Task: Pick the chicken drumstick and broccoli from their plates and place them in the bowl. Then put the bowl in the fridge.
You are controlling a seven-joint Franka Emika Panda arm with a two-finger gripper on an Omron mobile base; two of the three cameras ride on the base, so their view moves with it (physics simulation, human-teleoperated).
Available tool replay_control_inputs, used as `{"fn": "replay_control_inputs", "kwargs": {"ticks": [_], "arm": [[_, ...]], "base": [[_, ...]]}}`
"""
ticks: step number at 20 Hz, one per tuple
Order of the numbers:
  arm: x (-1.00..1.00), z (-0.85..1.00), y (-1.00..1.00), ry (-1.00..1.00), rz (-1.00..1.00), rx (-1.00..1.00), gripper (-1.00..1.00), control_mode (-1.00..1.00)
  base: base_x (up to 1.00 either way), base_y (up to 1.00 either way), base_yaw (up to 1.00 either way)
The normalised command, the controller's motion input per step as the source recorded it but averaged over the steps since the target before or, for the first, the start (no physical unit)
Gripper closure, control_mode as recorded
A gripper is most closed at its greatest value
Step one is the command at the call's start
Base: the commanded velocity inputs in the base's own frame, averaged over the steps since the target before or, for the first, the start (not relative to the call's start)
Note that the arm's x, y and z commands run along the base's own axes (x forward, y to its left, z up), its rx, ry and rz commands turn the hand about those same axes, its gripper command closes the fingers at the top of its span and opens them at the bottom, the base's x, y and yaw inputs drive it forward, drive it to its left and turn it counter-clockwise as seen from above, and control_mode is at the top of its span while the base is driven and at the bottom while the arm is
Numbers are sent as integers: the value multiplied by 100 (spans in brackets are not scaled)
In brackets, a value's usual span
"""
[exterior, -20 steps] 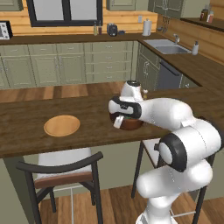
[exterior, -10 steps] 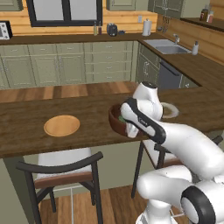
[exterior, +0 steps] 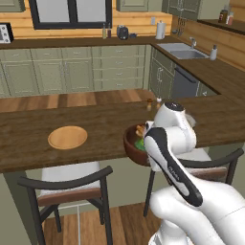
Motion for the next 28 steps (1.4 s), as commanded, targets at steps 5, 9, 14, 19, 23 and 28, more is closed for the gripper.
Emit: {"fn": "replay_control_inputs", "kwargs": {"ticks": [5,9,14,19,23,28], "arm": [[-66,0,-10,0,0,-1,100,-100],[-5,0,-4,-3,-1,1,100,-100],[0,0,0,0,0,0,100,-100],[0,0,0,0,0,0,100,100],[0,0,0,0,0,0,100,100],[0,0,0,0,0,0,100,100]], "base": [[0,0,0],[0,0,0],[0,0,0],[-87,6,5],[-60,83,2],[-6,100,-1]]}}
